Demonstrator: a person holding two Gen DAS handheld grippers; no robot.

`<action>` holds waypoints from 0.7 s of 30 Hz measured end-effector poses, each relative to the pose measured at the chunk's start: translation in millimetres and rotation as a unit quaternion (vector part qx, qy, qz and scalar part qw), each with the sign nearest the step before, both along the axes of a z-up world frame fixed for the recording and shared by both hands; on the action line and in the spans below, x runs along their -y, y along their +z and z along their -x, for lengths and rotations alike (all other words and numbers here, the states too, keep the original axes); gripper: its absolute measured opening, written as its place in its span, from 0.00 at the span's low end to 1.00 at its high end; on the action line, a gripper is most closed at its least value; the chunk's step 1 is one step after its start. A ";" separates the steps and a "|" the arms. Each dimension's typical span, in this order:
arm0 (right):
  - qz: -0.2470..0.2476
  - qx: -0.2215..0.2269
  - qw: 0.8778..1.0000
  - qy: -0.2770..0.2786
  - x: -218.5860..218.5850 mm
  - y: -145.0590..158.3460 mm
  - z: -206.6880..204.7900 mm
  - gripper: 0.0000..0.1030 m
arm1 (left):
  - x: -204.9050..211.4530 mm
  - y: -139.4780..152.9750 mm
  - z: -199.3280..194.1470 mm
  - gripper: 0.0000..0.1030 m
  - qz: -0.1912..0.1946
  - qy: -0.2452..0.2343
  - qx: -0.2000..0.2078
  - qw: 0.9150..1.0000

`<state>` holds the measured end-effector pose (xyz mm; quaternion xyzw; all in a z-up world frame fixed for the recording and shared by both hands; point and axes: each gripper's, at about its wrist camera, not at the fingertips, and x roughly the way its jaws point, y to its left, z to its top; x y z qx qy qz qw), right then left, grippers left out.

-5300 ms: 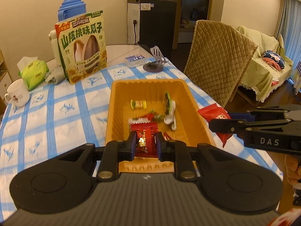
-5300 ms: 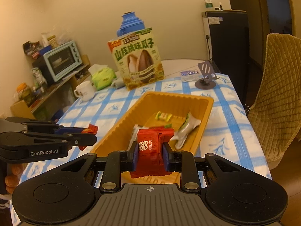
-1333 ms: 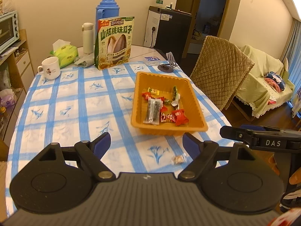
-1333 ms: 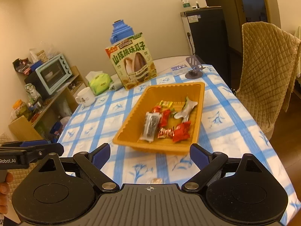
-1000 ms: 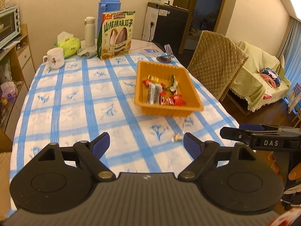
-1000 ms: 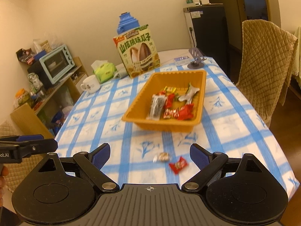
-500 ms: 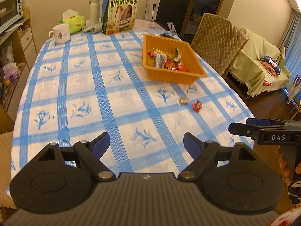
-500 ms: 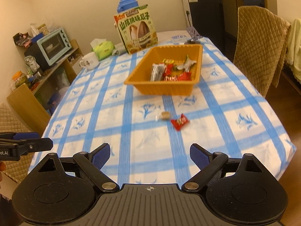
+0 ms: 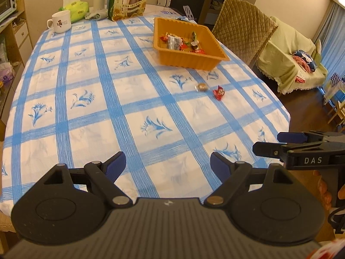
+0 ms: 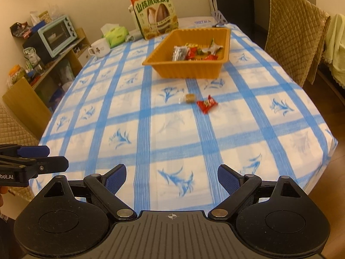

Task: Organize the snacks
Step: 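Withdraw both open tools from the tray back toward the remaining candies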

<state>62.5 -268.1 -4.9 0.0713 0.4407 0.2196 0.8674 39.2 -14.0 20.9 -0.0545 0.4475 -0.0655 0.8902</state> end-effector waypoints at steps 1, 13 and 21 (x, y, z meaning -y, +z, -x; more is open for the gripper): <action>0.002 -0.002 1.000 0.000 -0.4 -0.9 0.9 0.89 | 0.4 -1.0 0.3 0.81 0.001 -0.001 -0.001 1.000; 0.008 -0.012 1.000 0.015 -5.4 -6.3 -10.9 0.89 | 4.0 -3.9 -5.8 0.81 0.000 0.007 -0.006 1.000; 0.010 -0.018 0.999 0.031 -4.6 -12.3 -32.4 0.89 | 8.2 -5.7 -22.0 0.81 -0.002 0.022 -0.010 1.000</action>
